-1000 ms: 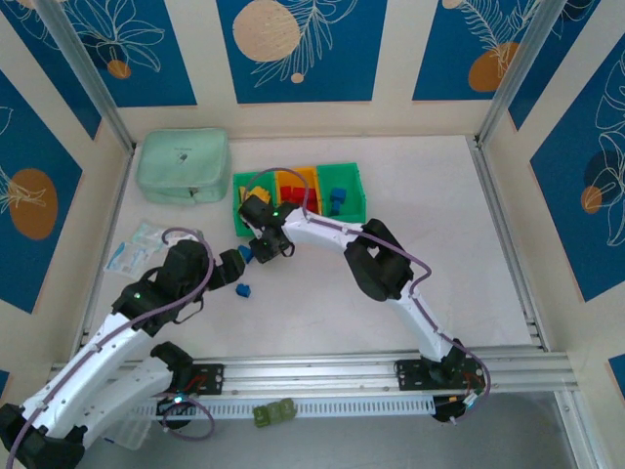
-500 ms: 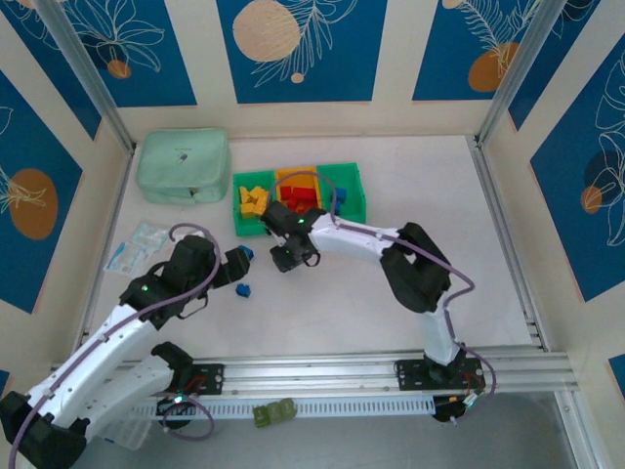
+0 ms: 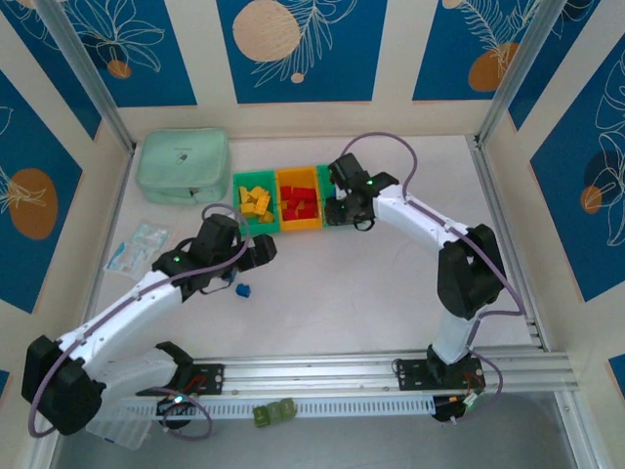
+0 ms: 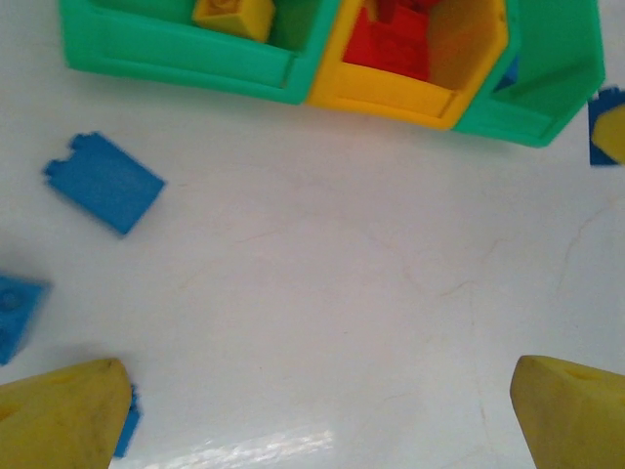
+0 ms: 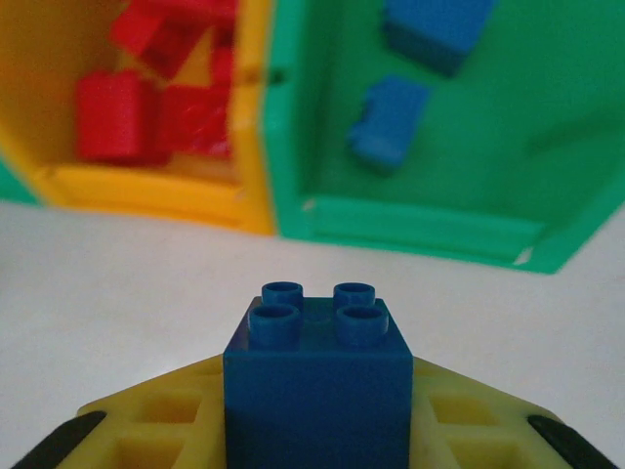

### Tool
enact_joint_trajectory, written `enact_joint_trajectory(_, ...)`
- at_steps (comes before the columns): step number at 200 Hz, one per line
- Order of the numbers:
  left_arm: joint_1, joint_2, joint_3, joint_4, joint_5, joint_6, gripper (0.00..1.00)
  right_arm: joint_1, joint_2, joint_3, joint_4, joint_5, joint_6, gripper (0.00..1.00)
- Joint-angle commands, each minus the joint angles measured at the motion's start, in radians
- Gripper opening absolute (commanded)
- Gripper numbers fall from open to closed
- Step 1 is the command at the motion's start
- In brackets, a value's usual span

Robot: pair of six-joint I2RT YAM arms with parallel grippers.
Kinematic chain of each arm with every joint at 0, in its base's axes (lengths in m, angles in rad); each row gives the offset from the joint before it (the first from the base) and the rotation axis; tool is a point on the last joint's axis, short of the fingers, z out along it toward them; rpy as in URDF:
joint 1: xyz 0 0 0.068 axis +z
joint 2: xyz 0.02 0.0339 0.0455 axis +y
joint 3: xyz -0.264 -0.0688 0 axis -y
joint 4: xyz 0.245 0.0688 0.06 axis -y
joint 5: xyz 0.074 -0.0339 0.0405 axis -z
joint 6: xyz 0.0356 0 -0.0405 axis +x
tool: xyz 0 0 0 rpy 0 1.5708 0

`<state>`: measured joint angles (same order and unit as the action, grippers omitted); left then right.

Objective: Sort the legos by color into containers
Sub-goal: Place the lego in the container, then pick up the lego from the center of the table.

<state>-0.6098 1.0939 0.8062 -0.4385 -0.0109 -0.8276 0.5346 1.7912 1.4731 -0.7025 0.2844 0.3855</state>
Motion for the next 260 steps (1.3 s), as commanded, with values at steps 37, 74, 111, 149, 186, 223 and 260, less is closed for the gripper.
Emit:
enact_joint_trajectory(37, -0.048, 0.165, 0.110, 0.163, 0.064, 0.040, 0.99, -0.125, 0.199, 0.269, -0.030, 0.026, -0.024, 0.31)
enact_joint_trajectory(74, -0.049, 0.214, 0.150, 0.167, 0.068, 0.059, 0.99, -0.156, 0.344, 0.429, -0.061, 0.043, -0.058, 0.36)
enact_joint_trajectory(111, -0.050, 0.227, 0.170, 0.155, 0.063, 0.073, 0.99, -0.166, 0.412, 0.542, -0.112, 0.043, -0.072, 0.47)
enact_joint_trajectory(149, -0.049, 0.214, 0.169, 0.152, 0.059, 0.073, 0.99, -0.163, 0.360, 0.509, -0.102, 0.045, -0.074, 0.57)
enact_joint_trajectory(186, -0.046, 0.179, 0.164, 0.125, 0.033, 0.074, 0.99, -0.124, 0.249, 0.398, -0.077, 0.023, -0.057, 0.60)
enact_joint_trajectory(223, -0.039, 0.101, 0.135, 0.074, 0.002, 0.064, 0.99, -0.041, 0.123, 0.236, -0.038, -0.013, -0.025, 0.63)
enact_joint_trajectory(260, -0.031, -0.015, 0.083, -0.018, -0.041, 0.048, 0.99, 0.064, 0.044, 0.108, -0.015, -0.073, 0.024, 0.66)
